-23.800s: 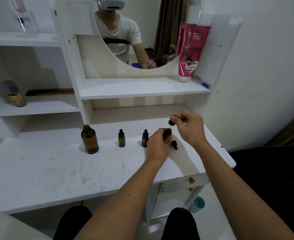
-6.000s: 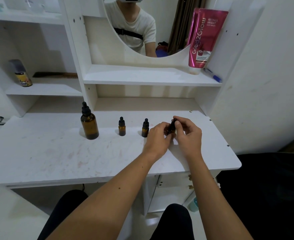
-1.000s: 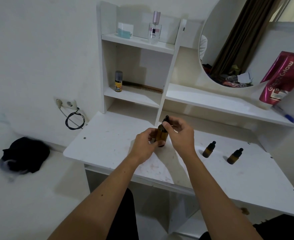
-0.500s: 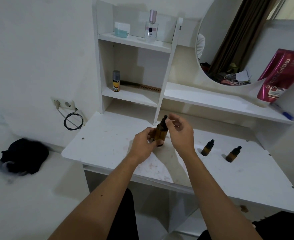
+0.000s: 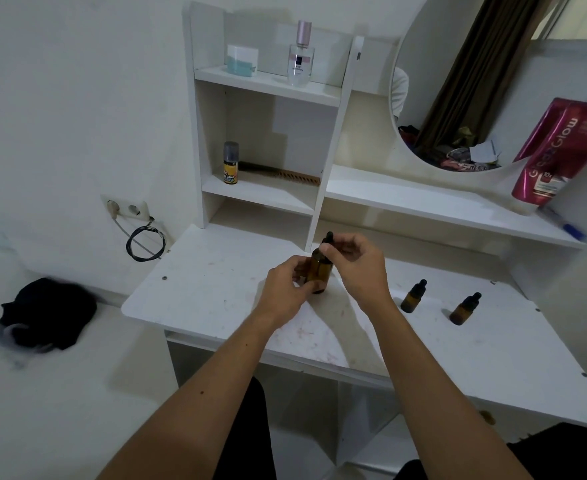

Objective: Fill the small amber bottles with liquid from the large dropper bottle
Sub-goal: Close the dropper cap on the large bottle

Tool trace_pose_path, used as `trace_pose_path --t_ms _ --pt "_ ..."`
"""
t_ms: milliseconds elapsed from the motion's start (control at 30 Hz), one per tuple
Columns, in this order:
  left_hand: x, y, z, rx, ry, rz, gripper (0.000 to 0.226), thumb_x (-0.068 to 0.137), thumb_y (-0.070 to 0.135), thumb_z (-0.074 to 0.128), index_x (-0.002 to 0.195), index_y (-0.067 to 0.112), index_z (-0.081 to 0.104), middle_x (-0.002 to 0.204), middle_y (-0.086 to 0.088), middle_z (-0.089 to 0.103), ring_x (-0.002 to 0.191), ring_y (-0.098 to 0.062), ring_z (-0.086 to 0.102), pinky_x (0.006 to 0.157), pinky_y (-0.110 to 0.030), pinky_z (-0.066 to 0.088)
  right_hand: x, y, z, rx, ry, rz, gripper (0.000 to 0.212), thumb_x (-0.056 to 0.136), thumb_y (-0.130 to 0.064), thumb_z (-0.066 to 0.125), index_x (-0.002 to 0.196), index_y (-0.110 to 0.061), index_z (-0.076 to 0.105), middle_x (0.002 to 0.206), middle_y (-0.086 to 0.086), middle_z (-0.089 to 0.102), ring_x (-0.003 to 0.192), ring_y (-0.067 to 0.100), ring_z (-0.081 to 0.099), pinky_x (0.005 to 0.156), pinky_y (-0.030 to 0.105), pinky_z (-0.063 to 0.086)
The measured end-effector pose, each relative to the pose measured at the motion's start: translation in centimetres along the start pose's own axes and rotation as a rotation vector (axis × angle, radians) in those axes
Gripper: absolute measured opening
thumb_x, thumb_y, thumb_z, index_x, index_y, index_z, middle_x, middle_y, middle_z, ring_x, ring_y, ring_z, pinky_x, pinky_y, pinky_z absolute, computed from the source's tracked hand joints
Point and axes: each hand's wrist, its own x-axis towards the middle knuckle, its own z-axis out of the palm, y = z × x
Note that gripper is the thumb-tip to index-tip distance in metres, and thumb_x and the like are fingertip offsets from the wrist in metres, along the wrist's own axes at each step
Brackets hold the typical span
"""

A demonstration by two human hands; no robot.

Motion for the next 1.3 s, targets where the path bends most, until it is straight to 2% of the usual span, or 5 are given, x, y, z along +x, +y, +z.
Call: trace_pose_path --t_ms 233,400,867,1000,1300 --pt "0.1 0.0 0.0 -0.031 -0.008 -0.008 0.046 0.089 0.027 0.08 0.131 0.02 0.062 0.113 0.01 0.067 0.104 -0.009 0.062 0.086 -0.009 0.045 0.2 -0.5 -0.2 -0.056 -0.065 -0.014 0.025 0.101 -0.025 0.068 0.126 -0.022 0.071 0.116 -0.004 0.075 0.11 0.011 0.07 0.1 0.03 0.056" --pt "0.2 -0.2 0.0 -0.009 -0.001 0.01 0.044 0.09 0.023 0.079 0.131 0.021 0.063 0.114 0.012 0.067 0.104 -0.007 0.062 0.079 -0.003 0.043 0.4 -0.2 -0.2 -0.038 -0.001 0.019 0.029 0.085 -0.035 0.085 0.108 -0.022 0.072 0.1 -0.007 0.076 0.096 0.007 0.073 0.087 0.023 0.059" --pt "0.3 -0.3 0.1 -0.052 0.0 -0.008 0.048 0.087 0.027 0.082 0.129 0.02 0.062 0.111 0.011 0.067 0.098 -0.004 0.062 0.077 -0.005 0.044 1.4 -0.7 -1.8 -0.023 -0.16 -0.027 0.025 0.1 -0.023 0.07 0.124 -0.026 0.075 0.112 -0.007 0.078 0.11 0.005 0.071 0.098 0.022 0.054" --pt "0.3 -0.2 0.1 -0.038 0.0 -0.006 0.046 0.087 0.028 0.082 0.128 0.021 0.063 0.108 0.014 0.065 0.095 0.002 0.06 0.073 -0.002 0.043 1.6 -0.7 -2.2 -0.044 -0.241 -0.033 0.027 0.104 -0.011 0.063 0.126 -0.019 0.075 0.119 -0.005 0.077 0.114 0.002 0.07 0.091 0.007 0.05" --pt "0.2 -0.2 0.2 -0.021 0.013 0.008 0.047 0.087 0.027 0.082 0.129 0.019 0.062 0.111 0.011 0.067 0.097 -0.004 0.062 0.083 -0.008 0.045 1.3 0.1 -0.9 -0.137 -0.074 -0.07 0.019 0.097 -0.019 0.074 0.115 -0.018 0.078 0.1 -0.011 0.077 0.093 -0.005 0.07 0.082 0.006 0.052"
